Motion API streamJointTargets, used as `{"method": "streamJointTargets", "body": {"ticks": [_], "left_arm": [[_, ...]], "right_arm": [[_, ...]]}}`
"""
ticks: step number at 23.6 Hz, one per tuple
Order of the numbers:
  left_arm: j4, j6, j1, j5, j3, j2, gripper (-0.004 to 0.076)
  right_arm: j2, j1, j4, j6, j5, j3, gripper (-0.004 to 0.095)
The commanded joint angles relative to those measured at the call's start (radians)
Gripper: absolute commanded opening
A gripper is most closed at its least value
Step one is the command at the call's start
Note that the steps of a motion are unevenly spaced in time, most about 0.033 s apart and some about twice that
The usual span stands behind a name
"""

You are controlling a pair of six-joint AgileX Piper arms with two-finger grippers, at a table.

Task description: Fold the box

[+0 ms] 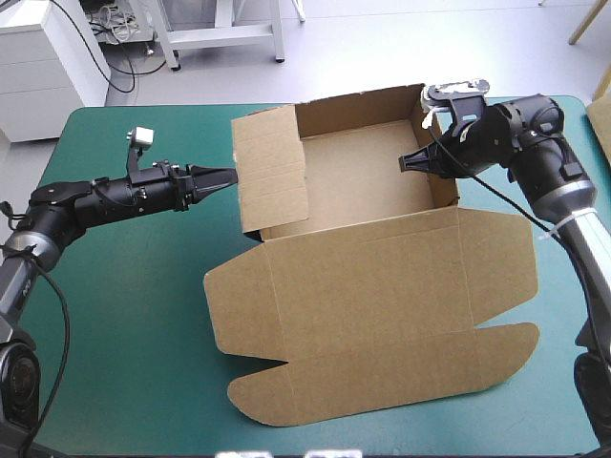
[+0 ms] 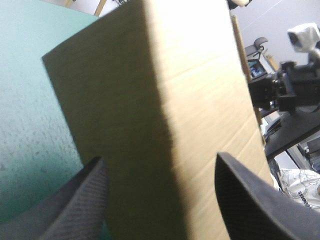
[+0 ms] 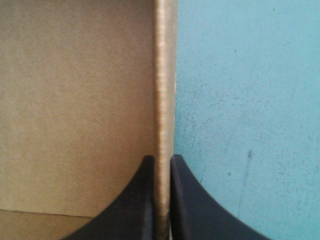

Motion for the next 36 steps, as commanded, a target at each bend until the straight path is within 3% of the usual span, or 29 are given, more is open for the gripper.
{"method": "streamJointTargets", "body": {"ticks": [1,7,10,13,15,19,23,26,29,32,35,36], "left_arm": [[-0.124,0.012,-0.005,0.099,-0.022,-0.056,0.0442],[-0.138,0.002,-0.008,0.099,-0.022,-0.058,0.0442],[-0.091,-0.014,-0.044,0.086,-0.044,-0.058,0.0442],[0.207,-0.257,-0.087,-0.036,-0.163,-0.058,0.0442],[0.352,-0.407,-0.087,-0.061,-0.230,-0.058,0.0442],[0.571,-0.612,-0.087,-0.059,-0.310,-0.058,0.0442],[0.716,-0.718,-0.138,-0.056,-0.372,-0.058,0.0432],[0.998,-0.911,-0.270,-0.102,-0.438,-0.058,0.0321],[1.167,-1.030,-0.351,-0.104,-0.473,-0.053,0.0265],[1.233,-1.095,-0.395,-0.104,-0.496,-0.045,0.0168],[1.224,-1.100,-0.395,-0.120,-0.501,-0.041,-0.0006],[1.233,-1.103,-0.395,-0.127,-0.501,-0.039,-0.0004]], "right_arm": [[-0.033,-0.004,0.016,-0.006,-0.072,-0.031,-0.0021],[-0.033,0.001,0.019,-0.010,-0.086,-0.031,-0.0021],[-0.033,0.056,0.010,0.006,-0.101,-0.031,-0.0019],[-0.029,0.141,-0.090,0.067,-0.104,-0.033,-0.0017],[-0.029,0.166,-0.129,0.101,-0.094,-0.037,-0.0018],[-0.029,0.166,-0.093,0.103,-0.090,-0.112,-0.0018],[-0.029,0.183,-0.067,0.111,-0.086,-0.181,-0.0014],[-0.010,0.235,-0.112,0.172,-0.078,-0.181,-0.0014],[0.018,0.265,-0.119,0.199,-0.063,-0.183,-0.0014],[0.047,0.271,-0.097,0.235,-0.033,-0.184,-0.0014],[0.067,0.271,-0.065,0.235,-0.009,-0.184,-0.0014],[0.072,0.271,-0.063,0.237,0.000,-0.184,-0.0014]]}}
